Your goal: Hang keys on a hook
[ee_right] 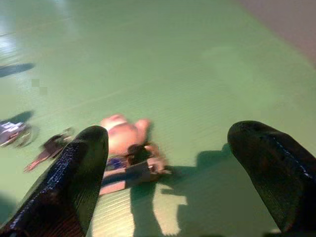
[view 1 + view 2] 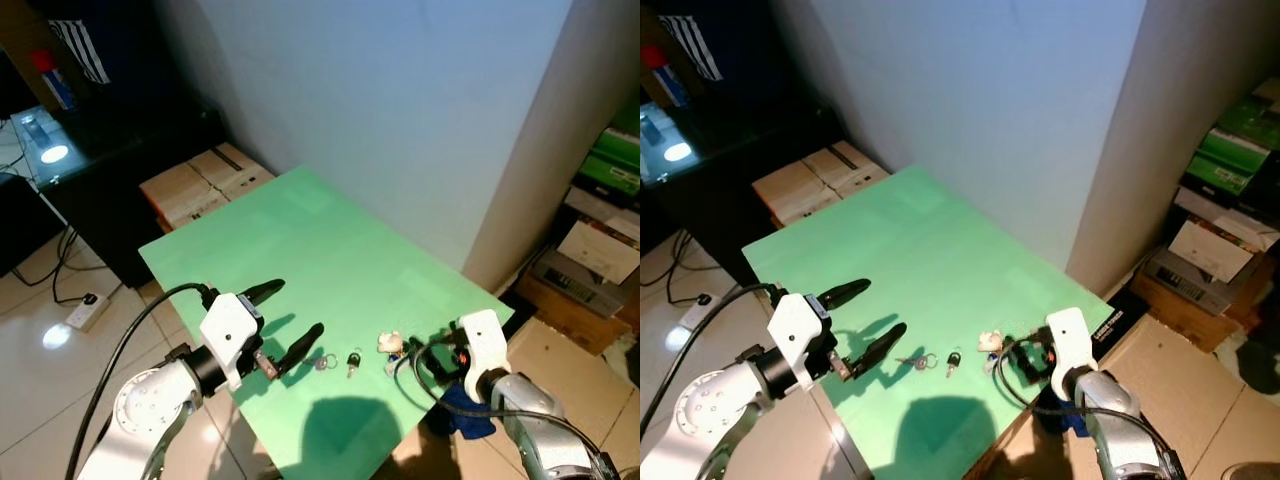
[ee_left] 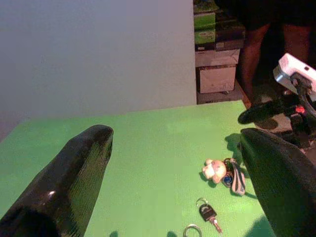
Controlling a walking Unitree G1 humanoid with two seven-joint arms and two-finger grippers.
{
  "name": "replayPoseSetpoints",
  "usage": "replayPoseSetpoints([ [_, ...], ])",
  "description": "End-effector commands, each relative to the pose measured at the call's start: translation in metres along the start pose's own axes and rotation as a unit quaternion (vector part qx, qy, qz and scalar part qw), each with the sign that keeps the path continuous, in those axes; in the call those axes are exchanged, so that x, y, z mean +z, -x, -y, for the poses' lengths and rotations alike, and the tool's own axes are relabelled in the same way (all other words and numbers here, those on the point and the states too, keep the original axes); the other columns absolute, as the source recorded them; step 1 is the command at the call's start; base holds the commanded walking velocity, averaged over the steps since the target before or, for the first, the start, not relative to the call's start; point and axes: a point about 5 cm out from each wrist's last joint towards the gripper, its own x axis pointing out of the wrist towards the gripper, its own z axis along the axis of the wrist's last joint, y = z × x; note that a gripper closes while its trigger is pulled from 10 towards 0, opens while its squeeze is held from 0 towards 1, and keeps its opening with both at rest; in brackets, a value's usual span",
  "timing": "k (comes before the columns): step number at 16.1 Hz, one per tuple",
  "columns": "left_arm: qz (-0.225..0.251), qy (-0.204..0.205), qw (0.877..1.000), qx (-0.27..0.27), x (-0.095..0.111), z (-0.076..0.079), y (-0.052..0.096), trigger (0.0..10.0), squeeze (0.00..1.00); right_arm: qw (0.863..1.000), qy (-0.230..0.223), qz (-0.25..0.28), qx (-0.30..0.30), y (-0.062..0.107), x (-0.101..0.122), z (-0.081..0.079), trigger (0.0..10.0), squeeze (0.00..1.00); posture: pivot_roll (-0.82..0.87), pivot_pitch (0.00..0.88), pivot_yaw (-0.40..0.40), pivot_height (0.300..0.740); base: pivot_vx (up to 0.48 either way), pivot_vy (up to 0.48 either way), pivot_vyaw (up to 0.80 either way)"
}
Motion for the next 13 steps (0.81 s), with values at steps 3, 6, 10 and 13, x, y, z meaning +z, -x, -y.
replayPoseSetpoints([
  [3,-0.003,0.002,1.000,-0.004,0.005,-0.002,0.004,10.0,0.00,0.999,0.035,0.001,0.039,-0.001,0.001,0.004,10.0,0.00,0.04,0.099,0.124,0.740,0.000,0.000,0.00],
  [6,-0.007,0.001,1.000,-0.007,0.006,-0.002,0.007,10.0,0.00,0.997,0.059,-0.007,0.044,-0.003,-0.002,0.013,10.0,0.00,0.05,0.106,0.127,0.740,0.000,0.000,0.00],
  [10,-0.015,0.005,1.000,-0.005,0.005,-0.004,0.011,10.0,0.00,0.996,0.063,-0.018,0.067,-0.009,-0.005,0.013,10.0,0.00,0.06,0.108,0.130,0.740,0.000,0.000,0.00],
  [13,-0.017,0.003,1.000,-0.005,0.005,-0.005,0.012,10.0,0.00,0.995,0.059,-0.014,0.085,-0.016,-0.002,0.010,10.0,0.00,0.07,0.112,0.135,0.740,0.000,0.000,0.00],
])
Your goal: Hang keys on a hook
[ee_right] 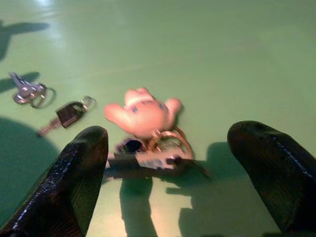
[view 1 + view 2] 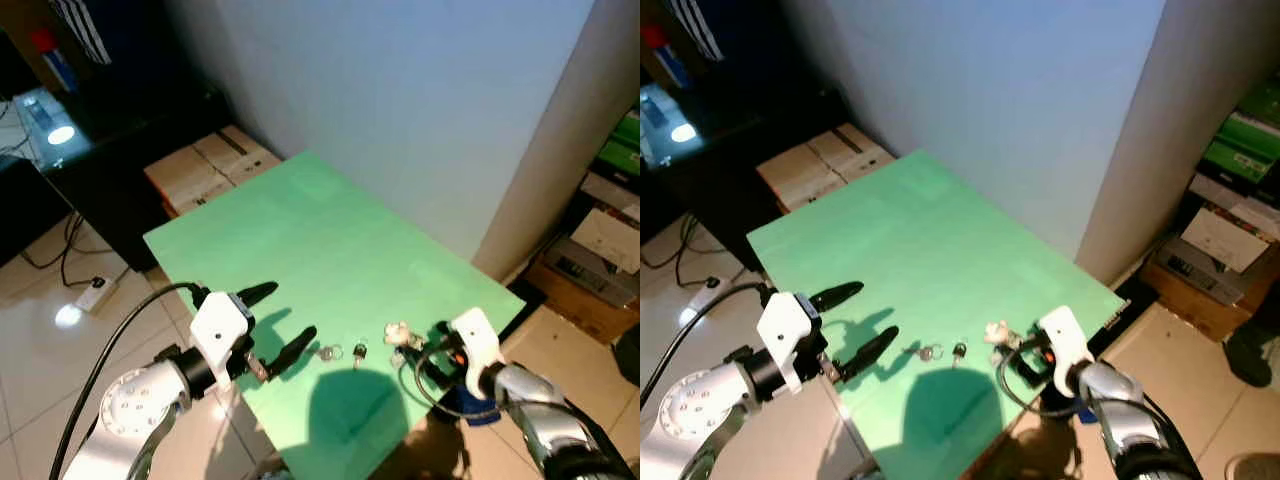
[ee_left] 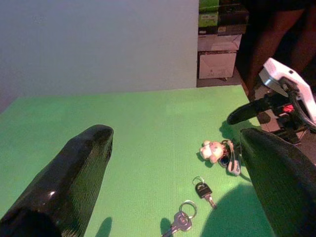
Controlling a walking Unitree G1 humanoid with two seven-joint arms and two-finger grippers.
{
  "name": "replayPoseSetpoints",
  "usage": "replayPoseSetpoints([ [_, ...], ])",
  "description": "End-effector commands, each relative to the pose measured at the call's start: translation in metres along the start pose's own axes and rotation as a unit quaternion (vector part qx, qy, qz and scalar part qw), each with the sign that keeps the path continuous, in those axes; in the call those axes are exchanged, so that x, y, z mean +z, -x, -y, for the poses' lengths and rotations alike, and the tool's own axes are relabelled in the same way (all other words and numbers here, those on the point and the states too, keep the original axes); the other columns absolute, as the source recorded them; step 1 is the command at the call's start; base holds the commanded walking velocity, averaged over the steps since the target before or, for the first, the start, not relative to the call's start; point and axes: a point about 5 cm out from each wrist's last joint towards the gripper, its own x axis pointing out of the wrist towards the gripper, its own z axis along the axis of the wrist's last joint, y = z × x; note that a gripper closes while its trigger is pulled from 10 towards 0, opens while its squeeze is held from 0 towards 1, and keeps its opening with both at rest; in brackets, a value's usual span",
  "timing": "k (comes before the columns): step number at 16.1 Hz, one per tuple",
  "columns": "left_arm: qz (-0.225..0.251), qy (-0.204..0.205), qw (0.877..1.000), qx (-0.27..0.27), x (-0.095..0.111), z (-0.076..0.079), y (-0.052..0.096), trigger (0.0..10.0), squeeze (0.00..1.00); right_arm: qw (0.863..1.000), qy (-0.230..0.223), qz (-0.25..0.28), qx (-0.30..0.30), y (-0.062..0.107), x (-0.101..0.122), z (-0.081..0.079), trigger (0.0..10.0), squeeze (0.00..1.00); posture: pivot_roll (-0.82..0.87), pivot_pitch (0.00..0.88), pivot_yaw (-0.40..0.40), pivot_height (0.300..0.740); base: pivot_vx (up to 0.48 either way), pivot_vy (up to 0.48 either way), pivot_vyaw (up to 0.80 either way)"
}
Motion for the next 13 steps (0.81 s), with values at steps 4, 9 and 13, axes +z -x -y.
replayPoseSetpoints([
  [4,-0.006,-0.007,1.000,0.005,0.003,-0.002,0.006,10.0,0.00,0.999,-0.013,0.002,0.033,-0.008,0.004,-0.004,10.0,0.00,0.08,0.115,0.130,0.740,0.000,0.000,0.00],
  [9,-0.006,-0.010,1.000,0.006,0.004,-0.002,0.007,10.0,0.00,0.997,-0.047,-0.010,0.052,-0.012,-0.003,-0.011,10.0,0.00,0.09,0.115,0.129,0.740,0.000,0.000,0.00],
  [13,-0.007,-0.012,1.000,0.001,0.005,-0.002,0.007,10.0,0.00,0.996,-0.064,-0.013,0.054,-0.014,-0.005,-0.013,10.0,0.00,0.09,0.116,0.135,0.740,0.000,0.000,0.00],
])
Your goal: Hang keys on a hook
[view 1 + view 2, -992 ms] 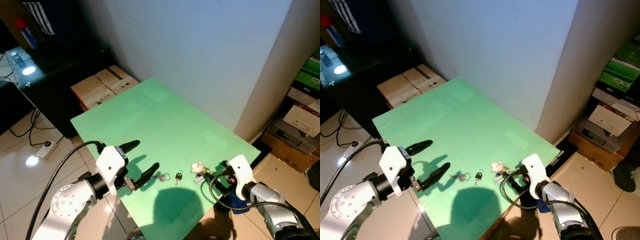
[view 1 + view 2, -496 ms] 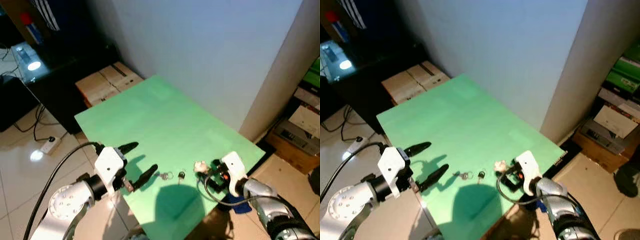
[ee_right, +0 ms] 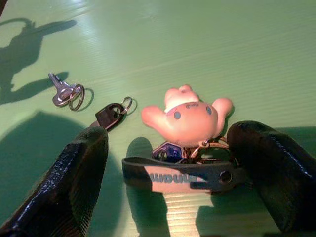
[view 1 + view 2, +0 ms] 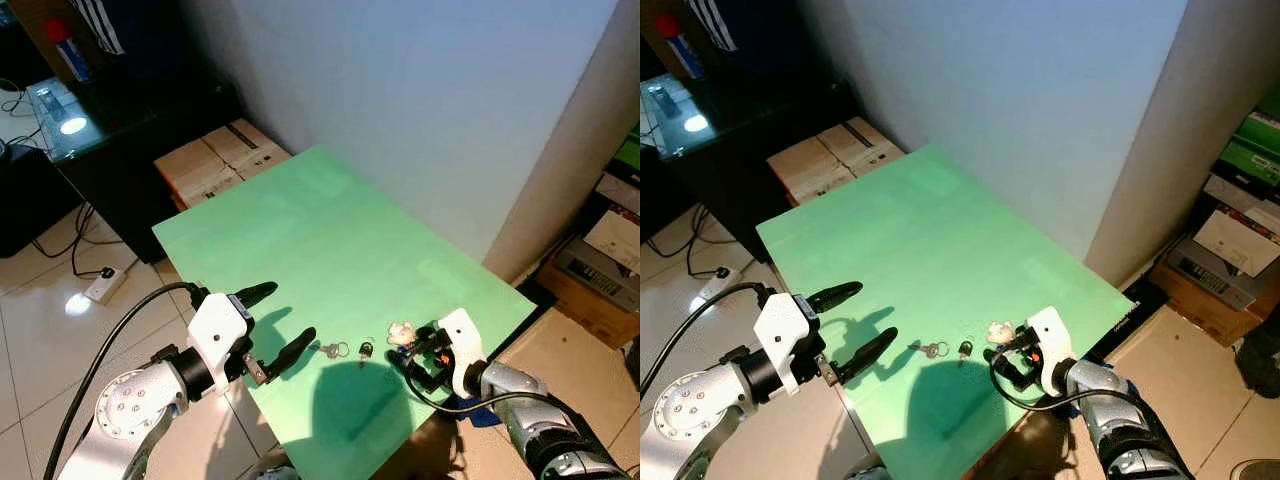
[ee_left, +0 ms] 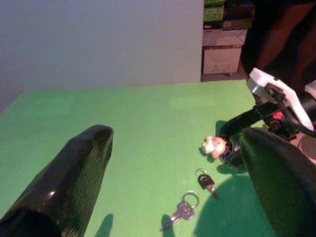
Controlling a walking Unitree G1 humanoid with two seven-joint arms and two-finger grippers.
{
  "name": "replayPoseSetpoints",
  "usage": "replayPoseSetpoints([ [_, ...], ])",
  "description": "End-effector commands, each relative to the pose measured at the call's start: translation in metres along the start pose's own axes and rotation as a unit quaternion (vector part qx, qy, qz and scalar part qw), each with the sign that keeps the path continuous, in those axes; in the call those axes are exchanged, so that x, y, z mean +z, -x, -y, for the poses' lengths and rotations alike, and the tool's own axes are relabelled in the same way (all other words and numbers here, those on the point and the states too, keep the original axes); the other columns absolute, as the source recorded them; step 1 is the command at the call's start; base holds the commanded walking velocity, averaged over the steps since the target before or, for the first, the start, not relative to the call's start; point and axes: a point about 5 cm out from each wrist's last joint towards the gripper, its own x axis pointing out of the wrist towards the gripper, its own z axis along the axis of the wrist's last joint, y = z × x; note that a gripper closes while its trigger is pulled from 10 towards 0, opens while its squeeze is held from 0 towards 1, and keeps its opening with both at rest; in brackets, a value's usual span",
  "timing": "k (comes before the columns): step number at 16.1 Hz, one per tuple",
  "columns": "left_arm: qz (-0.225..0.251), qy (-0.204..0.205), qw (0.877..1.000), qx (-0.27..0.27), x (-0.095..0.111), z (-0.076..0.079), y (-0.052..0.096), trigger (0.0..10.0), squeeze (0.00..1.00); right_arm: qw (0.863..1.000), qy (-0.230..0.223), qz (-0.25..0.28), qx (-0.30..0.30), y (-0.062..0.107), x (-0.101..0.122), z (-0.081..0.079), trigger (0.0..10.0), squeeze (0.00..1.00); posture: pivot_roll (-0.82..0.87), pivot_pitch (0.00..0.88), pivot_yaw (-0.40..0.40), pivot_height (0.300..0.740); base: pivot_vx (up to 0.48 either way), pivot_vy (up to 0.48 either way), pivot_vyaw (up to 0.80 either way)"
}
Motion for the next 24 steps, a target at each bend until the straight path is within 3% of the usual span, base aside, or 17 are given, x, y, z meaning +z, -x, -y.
replayPoseSetpoints([
  [1,-0.003,-0.007,1.000,0.002,0.002,-0.003,0.004,10.0,0.00,1.000,-0.015,0.000,0.006,-0.002,-0.002,-0.003,10.0,0.00,0.09,0.115,0.134,0.740,0.000,0.000,0.00],
  [7,-0.001,-0.009,1.000,0.001,0.003,-0.003,0.003,10.0,0.00,0.998,-0.006,0.044,0.046,-0.012,0.007,-0.021,10.0,0.00,0.08,0.112,0.131,0.740,0.000,0.000,0.00],
  [9,0.000,-0.009,1.000,0.001,0.003,-0.002,0.002,10.0,0.00,0.998,-0.006,0.054,0.041,-0.011,0.007,-0.021,10.0,0.00,0.08,0.112,0.131,0.740,0.000,0.000,0.00],
  [14,-0.001,-0.010,1.000,-0.003,0.003,-0.003,0.002,10.0,0.00,0.999,0.004,0.043,-0.012,0.006,0.002,-0.001,10.0,0.00,0.08,0.103,0.137,0.740,0.000,0.000,0.00],
  [23,-0.009,-0.016,1.000,-0.003,0.003,-0.006,0.008,10.0,0.00,1.000,-0.020,-0.002,-0.004,0.004,-0.001,0.007,10.0,0.00,0.11,0.104,0.142,0.740,0.000,0.000,0.00],
  [24,-0.009,-0.016,1.000,-0.002,0.003,-0.006,0.008,10.0,0.00,1.000,-0.025,-0.003,-0.005,0.004,-0.001,0.007,7.5,0.00,0.12,0.109,0.141,0.740,0.000,0.000,0.00],
])
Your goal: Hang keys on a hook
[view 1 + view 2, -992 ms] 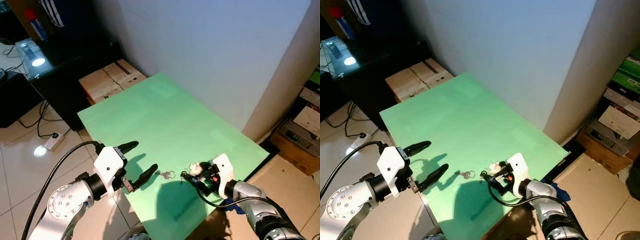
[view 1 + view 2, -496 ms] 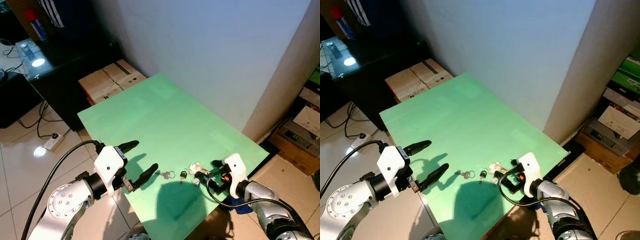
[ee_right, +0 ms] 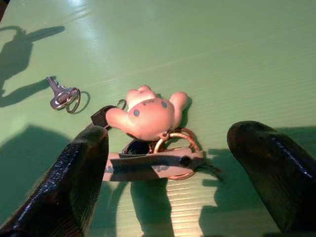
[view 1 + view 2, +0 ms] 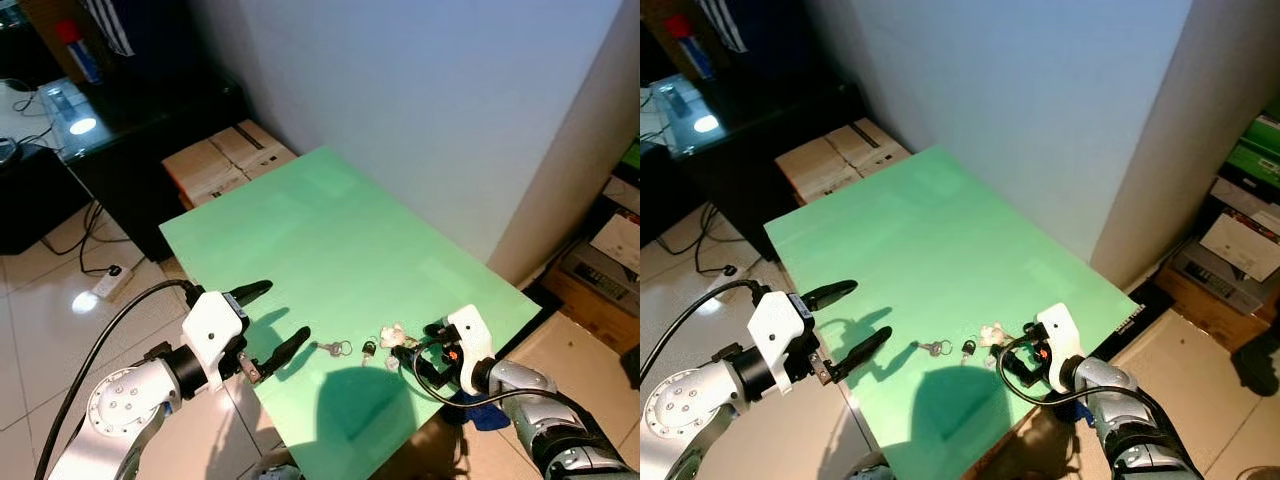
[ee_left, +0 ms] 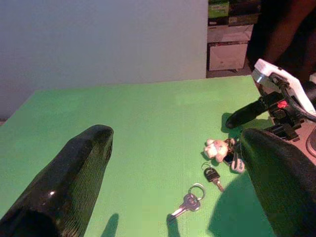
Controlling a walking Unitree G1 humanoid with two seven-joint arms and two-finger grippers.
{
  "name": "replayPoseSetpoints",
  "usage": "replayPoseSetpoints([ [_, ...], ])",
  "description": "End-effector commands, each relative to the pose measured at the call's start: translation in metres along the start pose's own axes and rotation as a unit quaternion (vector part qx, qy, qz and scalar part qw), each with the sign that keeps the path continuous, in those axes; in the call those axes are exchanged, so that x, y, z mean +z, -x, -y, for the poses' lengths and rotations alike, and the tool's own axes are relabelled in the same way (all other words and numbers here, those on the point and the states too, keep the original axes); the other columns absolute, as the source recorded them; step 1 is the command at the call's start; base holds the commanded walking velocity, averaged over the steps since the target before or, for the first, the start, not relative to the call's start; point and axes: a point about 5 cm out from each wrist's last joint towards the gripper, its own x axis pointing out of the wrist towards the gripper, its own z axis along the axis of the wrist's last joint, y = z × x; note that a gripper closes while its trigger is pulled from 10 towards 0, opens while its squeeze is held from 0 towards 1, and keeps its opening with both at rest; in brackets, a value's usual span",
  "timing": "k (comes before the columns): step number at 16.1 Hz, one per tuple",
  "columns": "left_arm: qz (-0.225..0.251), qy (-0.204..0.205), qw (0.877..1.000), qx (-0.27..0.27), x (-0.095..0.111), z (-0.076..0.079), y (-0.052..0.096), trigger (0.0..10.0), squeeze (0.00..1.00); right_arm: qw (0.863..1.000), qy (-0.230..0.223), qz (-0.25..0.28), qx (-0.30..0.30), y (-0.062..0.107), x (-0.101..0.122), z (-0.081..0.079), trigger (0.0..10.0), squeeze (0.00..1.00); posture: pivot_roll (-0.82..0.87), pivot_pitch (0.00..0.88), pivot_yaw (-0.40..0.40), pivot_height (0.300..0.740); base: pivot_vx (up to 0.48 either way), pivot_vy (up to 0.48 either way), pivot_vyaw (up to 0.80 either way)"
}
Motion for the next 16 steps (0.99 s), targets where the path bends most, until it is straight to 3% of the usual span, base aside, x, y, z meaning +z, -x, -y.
replayPoseSetpoints([
  [1,-0.005,-0.004,1.000,-0.001,0.0009,-0.0015,0.0045,10.0,0.00,1.000,-0.013,-0.004,0.004,-0.0031,-0.0006,-0.0024,4.4,0.00,0.12,0.113,0.141,0.740,0.000,0.000,0.00],
  [2,-0.005,-0.003,1.000,-0.001,0.0007,-0.0014,0.0051,10.0,0.00,1.000,-0.017,-0.004,0.005,-0.0036,-0.0006,-0.0027,1.8,0.00,0.12,0.113,0.141,0.740,0.000,0.000,0.00],
  [3,-0.006,-0.003,1.000,-0.001,0.0006,-0.0012,0.0051,10.0,0.00,1.000,-0.019,-0.002,0.007,-0.0045,0.0004,-0.0033,0.0,0.00,0.12,0.116,0.142,0.740,0.000,0.000,0.00],
  [16,-0.005,-0.003,1.000,-0.010,0.0020,0.0009,0.0028,10.0,0.00,0.998,-0.052,-0.008,0.015,-0.0065,-0.0054,-0.0077,0.0,0.00,0.11,0.117,0.146,0.740,0.000,0.000,0.00],
])
